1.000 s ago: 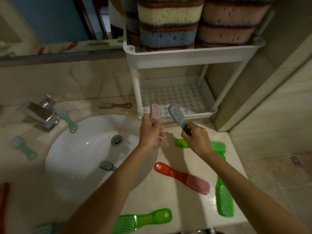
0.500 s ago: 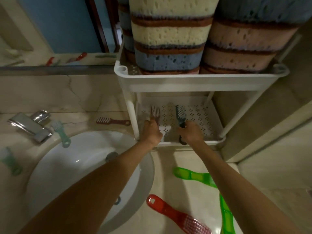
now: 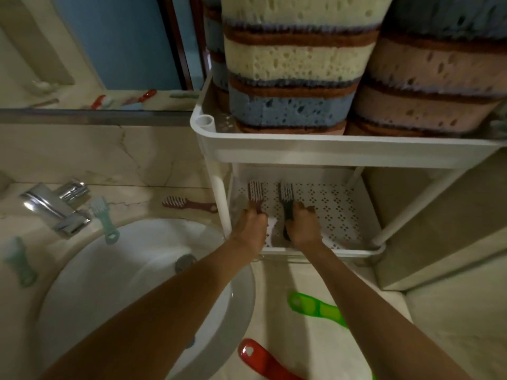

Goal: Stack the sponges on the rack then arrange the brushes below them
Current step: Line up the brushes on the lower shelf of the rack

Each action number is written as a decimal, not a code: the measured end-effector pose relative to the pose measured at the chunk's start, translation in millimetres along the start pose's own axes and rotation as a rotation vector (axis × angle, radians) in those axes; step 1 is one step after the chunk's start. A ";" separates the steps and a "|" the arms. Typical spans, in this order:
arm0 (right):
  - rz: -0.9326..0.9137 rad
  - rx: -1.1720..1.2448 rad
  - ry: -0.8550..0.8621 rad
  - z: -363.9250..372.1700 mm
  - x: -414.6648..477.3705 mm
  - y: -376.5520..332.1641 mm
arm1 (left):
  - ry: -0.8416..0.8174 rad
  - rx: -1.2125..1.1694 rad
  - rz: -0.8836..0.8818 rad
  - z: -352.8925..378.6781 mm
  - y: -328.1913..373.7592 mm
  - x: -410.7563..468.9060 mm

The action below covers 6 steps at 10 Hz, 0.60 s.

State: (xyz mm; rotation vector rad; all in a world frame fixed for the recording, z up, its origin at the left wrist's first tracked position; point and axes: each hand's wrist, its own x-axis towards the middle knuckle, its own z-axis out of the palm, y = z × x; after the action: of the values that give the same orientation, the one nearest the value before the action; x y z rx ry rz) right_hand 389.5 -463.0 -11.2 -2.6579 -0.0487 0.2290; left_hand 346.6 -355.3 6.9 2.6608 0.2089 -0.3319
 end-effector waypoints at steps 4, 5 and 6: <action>-0.188 0.071 -0.104 2.2 4.3 -13.7 | 0.039 0.069 -0.134 2.8 8.1 1.2; -0.216 0.086 -0.098 5.0 5.7 -13.5 | 0.081 0.026 -0.115 1.4 9.1 3.5; -0.246 0.084 -0.094 7.9 6.1 -13.4 | 0.079 0.005 -0.099 2.3 9.2 4.5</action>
State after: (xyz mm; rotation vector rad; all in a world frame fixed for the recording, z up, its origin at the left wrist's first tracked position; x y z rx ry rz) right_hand 394.2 -447.1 -12.9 -2.5265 -0.3849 0.2683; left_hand 352.4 -364.1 7.5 2.6770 0.3666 -0.2586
